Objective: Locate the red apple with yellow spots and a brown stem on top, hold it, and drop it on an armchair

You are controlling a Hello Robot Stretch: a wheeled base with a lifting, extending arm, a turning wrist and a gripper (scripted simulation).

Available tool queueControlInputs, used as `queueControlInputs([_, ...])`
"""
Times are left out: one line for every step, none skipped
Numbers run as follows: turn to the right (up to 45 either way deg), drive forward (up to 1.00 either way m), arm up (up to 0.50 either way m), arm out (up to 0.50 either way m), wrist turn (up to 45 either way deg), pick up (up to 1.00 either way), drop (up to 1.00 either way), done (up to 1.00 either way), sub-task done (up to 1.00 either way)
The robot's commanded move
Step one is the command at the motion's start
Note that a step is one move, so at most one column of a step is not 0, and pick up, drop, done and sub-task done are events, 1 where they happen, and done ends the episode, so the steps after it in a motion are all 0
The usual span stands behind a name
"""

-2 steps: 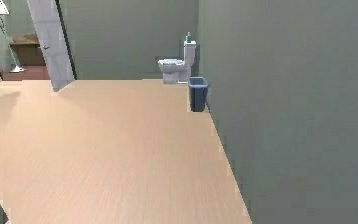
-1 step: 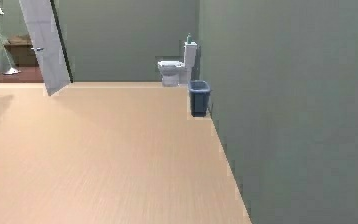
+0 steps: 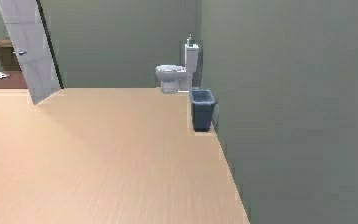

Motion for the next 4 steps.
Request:
queueControlInputs([-42.0,0.0,0.0,0.0,0.0,0.0,0.0,0.0,0.0])
queueControlInputs([0.0,1.0,0.0,0.0,0.0,0.0,0.0,0.0,0.0])
queueControlInputs([0.0,1.0,0.0,0.0,0.0,0.0,0.0,0.0,0.0])
queueControlInputs([0.0,1.0,0.0,0.0,0.0,0.0,0.0,0.0,0.0])
